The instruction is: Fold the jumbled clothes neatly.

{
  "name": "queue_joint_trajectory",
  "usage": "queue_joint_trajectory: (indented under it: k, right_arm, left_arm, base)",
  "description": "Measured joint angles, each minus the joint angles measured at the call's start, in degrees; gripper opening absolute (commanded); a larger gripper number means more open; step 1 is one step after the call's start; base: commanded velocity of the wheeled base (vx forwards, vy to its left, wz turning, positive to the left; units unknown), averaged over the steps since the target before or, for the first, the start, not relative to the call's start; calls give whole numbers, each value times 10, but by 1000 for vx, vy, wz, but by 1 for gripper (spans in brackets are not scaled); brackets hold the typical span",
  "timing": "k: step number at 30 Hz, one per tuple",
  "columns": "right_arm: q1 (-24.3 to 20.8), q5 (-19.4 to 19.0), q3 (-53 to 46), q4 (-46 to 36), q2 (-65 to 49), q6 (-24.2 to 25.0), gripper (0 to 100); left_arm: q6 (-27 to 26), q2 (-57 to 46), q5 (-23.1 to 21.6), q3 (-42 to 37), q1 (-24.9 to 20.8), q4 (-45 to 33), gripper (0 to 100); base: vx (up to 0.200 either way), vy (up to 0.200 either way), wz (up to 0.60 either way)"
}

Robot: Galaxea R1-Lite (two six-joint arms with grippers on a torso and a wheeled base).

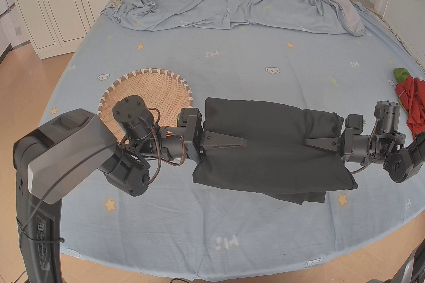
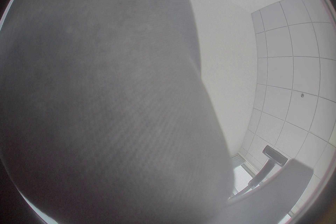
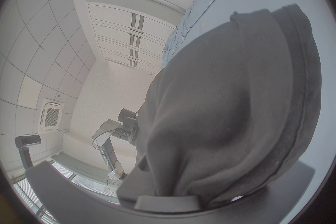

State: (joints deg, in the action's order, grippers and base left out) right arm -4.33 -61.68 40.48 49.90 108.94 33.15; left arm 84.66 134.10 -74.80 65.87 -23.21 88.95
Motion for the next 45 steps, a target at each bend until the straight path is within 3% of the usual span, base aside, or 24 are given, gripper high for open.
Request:
queue_joint_trajectory:
  k: [31, 41, 45]
  right_arm:
    - [-30, 3, 36, 0, 23, 15, 0]
    - [-31, 2, 36, 0, 25, 15, 0]
    - [-31, 3, 36, 0, 25, 15, 0]
  left_arm:
    - [-5, -9, -3, -14, 24, 0, 0]
    - [-42, -16, -12, -37, 23, 0, 0]
    - [-42, -17, -15, -39, 25, 0, 0]
  base:
    - [0, 200, 0]
    - [0, 0, 0]
    - [200, 0, 0]
